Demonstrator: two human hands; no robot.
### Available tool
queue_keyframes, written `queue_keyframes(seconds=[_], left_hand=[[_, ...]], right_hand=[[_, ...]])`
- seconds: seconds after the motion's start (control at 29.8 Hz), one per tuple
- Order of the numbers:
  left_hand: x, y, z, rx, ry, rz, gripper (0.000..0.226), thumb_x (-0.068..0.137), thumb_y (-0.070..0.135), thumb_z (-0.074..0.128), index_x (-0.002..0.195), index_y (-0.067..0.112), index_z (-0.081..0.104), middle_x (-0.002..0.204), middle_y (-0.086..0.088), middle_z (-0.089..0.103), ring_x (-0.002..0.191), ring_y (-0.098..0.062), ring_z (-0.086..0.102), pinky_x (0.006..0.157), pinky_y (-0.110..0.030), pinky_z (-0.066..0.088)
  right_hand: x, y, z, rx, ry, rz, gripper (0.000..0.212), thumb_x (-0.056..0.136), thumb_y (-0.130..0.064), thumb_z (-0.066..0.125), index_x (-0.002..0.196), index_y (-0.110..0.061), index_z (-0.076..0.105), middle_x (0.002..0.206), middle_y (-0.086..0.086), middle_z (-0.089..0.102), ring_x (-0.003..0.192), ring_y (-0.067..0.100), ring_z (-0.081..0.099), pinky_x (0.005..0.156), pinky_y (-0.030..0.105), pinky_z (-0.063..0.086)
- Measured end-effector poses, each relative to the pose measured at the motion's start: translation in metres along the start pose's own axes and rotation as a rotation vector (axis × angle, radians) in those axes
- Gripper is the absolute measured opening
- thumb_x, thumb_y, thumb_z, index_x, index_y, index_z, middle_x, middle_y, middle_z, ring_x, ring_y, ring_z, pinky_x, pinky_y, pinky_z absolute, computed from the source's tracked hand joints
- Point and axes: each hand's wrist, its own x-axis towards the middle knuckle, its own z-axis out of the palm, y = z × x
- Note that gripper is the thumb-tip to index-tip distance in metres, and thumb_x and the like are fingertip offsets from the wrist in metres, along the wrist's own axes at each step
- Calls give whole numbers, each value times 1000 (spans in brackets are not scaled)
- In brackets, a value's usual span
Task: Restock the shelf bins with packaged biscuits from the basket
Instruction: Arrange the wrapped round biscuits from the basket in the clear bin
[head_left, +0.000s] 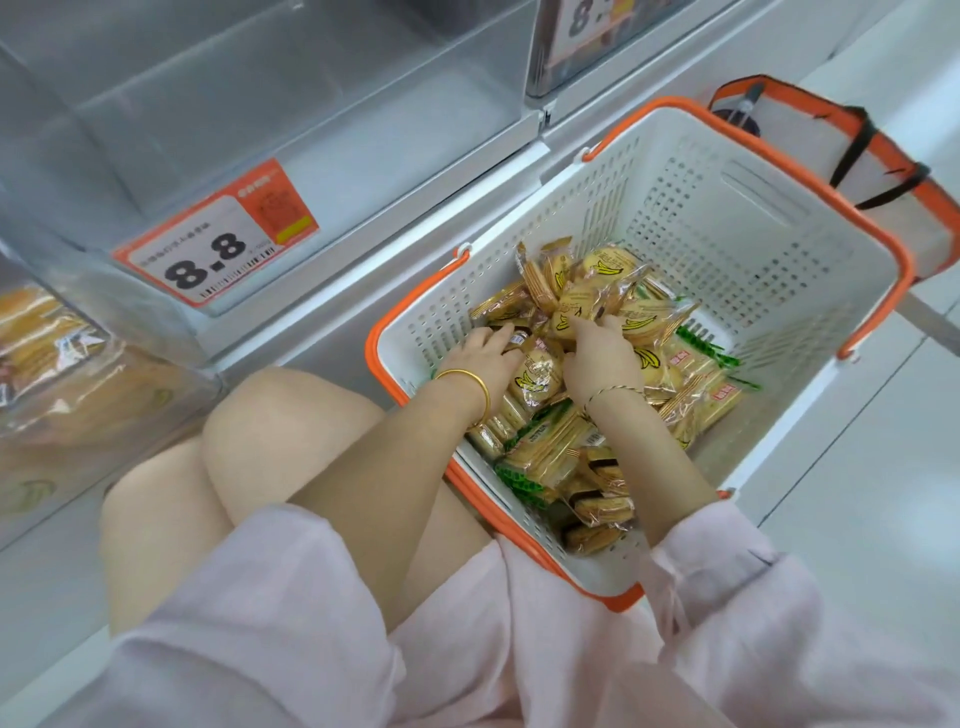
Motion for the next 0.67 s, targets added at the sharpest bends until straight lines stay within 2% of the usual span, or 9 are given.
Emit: queue_keyframes(seconds=[0.07,0.13,0.2,0.27,0.37,0.44,0.5,0.57,0.67], left_hand=[[2,0,0,-20,32,10,62,86,4,53,143,20,34,158,-3,8,142,-28,11,115,-42,23],[1,1,-7,-90,107,17,59,85,3,52,141,19,39,153,-3,25,138,-28,21,112,-42,28],[-4,3,-19,-241,251,-21,52,85,6,51,135,21,47,140,-2,45,130,-27,35,107,-40,34],[-15,4,-36,-490,392,-112,40,86,10,54,125,20,55,124,-1,56,117,-23,49,100,-36,42],[-40,-3,-63,-889,479,-232,20,88,17,58,108,17,60,100,2,56,91,-15,56,75,-19,46],[-61,-14,-77,-1042,507,-260,11,87,14,61,97,19,60,87,4,51,73,-13,54,62,-18,46],[-87,-29,-90,-1128,533,-276,17,84,7,63,86,23,58,80,4,49,66,-15,52,63,-29,47],[-120,-42,-104,-1167,528,-279,23,82,2,64,84,23,56,78,2,48,62,-15,50,58,-29,48],[-173,-58,-123,-1170,540,-248,30,81,-1,64,82,26,53,84,-4,50,70,-20,52,61,-31,50]], right_hand=[[-2,1,1,36,104,-28,34,94,-12,47,127,-13,53,128,14,43,102,35,56,78,38,48],[-5,1,0,103,236,-36,25,96,-21,47,116,-12,60,117,11,50,91,30,58,70,33,44],[-7,-1,-3,235,327,-36,22,95,-26,49,104,-11,63,110,8,52,81,23,53,67,29,38],[-9,-1,-7,330,363,-52,16,92,-24,54,93,-11,63,104,7,55,77,14,45,68,25,33],[-16,-4,-11,452,329,-90,5,86,-16,61,82,-17,57,100,9,57,73,5,41,66,16,27],[-23,-10,-17,571,293,-130,16,82,-9,63,78,-20,52,96,9,58,77,3,47,67,16,30],[-35,-19,-31,745,225,-127,21,80,-5,63,85,-19,49,92,1,56,82,14,55,69,19,42],[-52,-33,-47,936,62,-114,36,81,0,62,107,-21,49,94,-6,54,79,11,60,68,26,54],[-75,-61,-65,996,-156,-244,59,82,8,56,126,-29,48,86,-2,52,63,7,57,60,33,57]])
